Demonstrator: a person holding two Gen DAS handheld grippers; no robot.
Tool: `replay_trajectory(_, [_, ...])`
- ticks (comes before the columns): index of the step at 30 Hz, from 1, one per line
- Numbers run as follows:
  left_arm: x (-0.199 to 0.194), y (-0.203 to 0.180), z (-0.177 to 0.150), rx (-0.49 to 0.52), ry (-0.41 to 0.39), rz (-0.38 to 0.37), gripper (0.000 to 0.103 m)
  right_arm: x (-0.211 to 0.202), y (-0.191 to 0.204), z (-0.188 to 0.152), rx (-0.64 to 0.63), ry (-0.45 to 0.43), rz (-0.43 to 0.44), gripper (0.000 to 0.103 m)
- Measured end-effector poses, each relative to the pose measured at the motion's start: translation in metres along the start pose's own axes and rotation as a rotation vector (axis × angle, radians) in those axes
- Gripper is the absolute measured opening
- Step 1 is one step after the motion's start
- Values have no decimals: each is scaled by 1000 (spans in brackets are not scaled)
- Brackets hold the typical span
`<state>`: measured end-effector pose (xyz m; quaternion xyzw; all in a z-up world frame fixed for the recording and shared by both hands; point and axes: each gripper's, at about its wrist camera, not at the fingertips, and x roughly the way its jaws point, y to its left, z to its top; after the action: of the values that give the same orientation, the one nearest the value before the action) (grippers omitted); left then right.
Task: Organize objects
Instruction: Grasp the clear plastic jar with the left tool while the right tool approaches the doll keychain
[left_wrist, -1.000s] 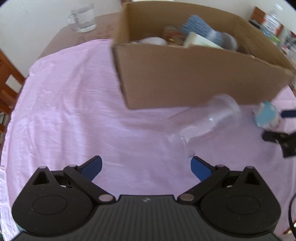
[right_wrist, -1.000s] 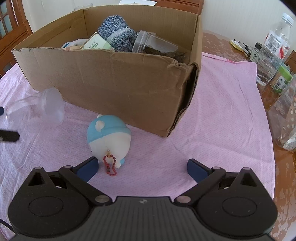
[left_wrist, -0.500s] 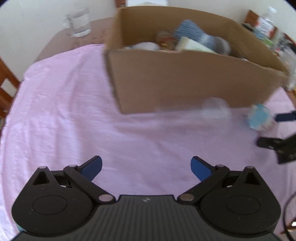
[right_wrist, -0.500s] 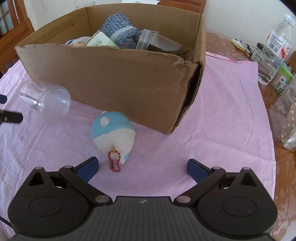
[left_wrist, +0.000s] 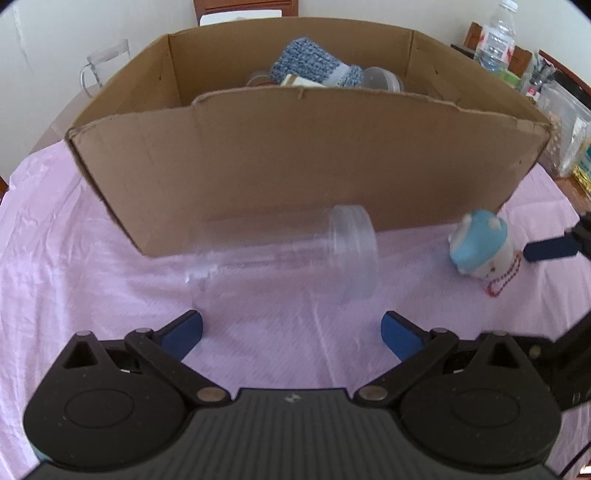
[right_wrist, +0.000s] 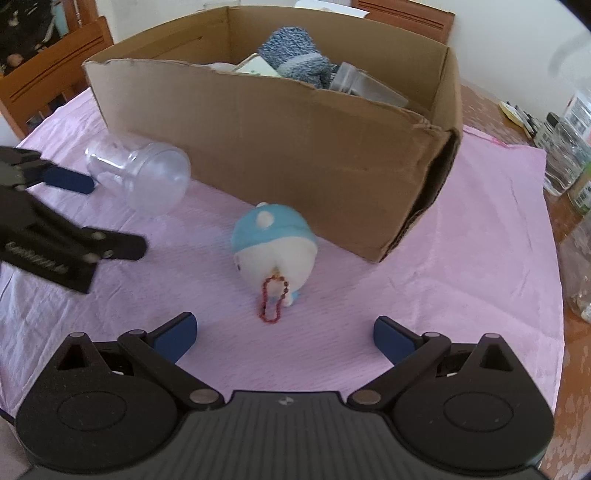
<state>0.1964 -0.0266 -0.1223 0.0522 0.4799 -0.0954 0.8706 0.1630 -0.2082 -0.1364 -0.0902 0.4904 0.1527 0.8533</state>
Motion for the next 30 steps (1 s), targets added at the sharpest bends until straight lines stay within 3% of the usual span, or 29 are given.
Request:
replay_trajectory(10, [1,-3,12,-19,-50,91,102,1,-2,2,-43,-16,26,103])
replay_trajectory(23, [-5,2,26,-50,-65,69,98,15,3,25,-84,-49,50,103])
replay_trajectory(30, [-11,6,23,-49,-63,38,92,10,4,29,-86,-57,49,84])
